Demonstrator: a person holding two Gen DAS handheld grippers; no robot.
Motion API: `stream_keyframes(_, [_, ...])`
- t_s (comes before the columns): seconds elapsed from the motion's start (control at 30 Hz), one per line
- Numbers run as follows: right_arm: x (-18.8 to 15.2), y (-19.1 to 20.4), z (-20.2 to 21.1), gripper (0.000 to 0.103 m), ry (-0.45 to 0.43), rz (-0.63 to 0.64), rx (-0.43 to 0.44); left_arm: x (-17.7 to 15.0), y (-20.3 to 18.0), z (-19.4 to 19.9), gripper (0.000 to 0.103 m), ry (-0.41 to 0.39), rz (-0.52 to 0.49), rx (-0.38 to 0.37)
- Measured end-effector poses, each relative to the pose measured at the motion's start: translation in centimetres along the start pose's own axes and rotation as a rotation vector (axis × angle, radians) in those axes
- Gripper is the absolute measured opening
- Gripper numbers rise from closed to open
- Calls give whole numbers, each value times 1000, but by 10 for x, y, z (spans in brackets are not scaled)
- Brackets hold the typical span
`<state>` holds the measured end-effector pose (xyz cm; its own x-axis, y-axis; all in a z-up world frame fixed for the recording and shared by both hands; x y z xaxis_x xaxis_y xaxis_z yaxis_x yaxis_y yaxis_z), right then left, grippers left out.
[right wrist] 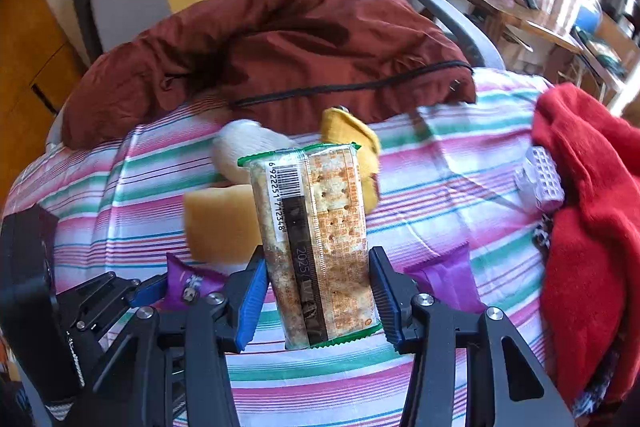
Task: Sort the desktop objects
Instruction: 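Grasp the purple snack packet with the left gripper while the right lifts the crackers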
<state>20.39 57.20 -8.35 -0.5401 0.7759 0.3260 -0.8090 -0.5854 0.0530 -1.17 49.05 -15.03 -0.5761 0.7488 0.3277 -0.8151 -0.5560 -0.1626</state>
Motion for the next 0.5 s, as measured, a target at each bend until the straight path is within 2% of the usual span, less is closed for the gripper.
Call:
stream_keyframes(0.2, [-9, 30, 5, 50, -31, 149, 72, -37, 22, 26, 43, -25, 51, -8])
stream_keyframes(0.5, [-30, 78, -1, 50, -18, 336, 128, -75, 55, 98, 43, -121, 98, 24])
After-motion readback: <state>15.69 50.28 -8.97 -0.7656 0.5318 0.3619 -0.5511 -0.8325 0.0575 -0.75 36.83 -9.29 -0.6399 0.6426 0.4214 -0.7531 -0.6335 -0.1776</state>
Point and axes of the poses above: each gripper's, at about its wrist camera, not at the fingertips, and z roughly against the way its jaws point, y to its left, x to its top, the point moved 4 cm from there along -z, roughly the way its jaws point, and after that the axes turned 10 degrees about y, right-handed, at the moved point
